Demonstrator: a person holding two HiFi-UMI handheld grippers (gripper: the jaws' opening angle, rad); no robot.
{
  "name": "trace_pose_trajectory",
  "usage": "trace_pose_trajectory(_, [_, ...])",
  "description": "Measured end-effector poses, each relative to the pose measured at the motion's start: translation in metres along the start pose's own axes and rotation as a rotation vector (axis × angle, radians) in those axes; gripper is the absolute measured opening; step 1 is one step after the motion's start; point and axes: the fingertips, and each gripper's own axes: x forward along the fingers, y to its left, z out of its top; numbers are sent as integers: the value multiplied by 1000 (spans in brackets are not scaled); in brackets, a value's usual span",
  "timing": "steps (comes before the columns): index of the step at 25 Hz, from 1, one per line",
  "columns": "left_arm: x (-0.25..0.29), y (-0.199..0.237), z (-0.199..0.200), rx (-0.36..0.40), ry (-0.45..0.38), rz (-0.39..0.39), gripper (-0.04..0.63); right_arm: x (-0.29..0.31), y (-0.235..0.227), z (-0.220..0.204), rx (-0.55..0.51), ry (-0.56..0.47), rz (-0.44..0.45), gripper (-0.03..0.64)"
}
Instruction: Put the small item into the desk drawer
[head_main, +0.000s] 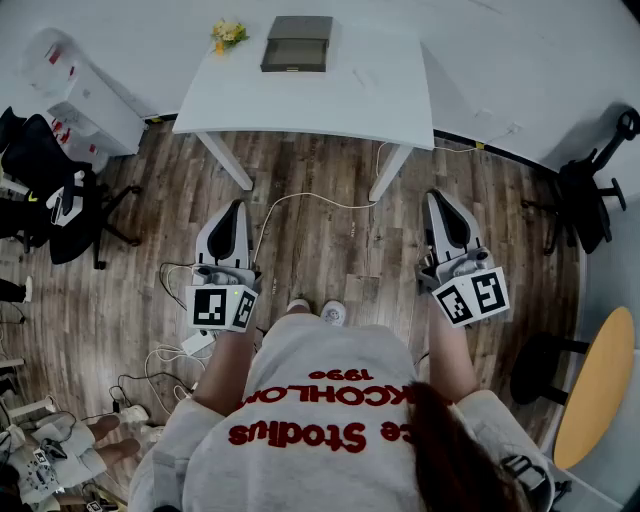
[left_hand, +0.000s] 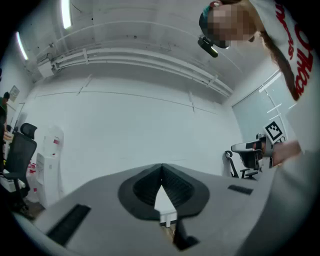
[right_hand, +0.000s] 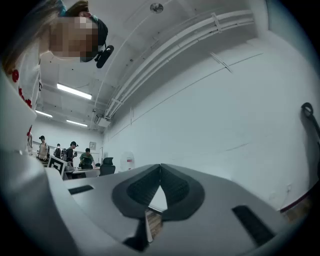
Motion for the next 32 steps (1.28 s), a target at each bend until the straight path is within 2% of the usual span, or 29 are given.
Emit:
trace_pose_trajectory(7, [3,2,1,6,1,0,8,4,-1,3,-1,-14,1,5])
trace_pose_trajectory(12, [6,-1,-2,3,10,3,8,2,-11,5,55,-48,-15,5])
trace_pose_trajectory(21, [24,6,-13,-11,19,0,8,12,-20,-5,66,-18,-24,5])
trace_pose_trajectory(32, [105,25,-25,-34,15,-24,8,67,-61,-6,74,-1,-38,5])
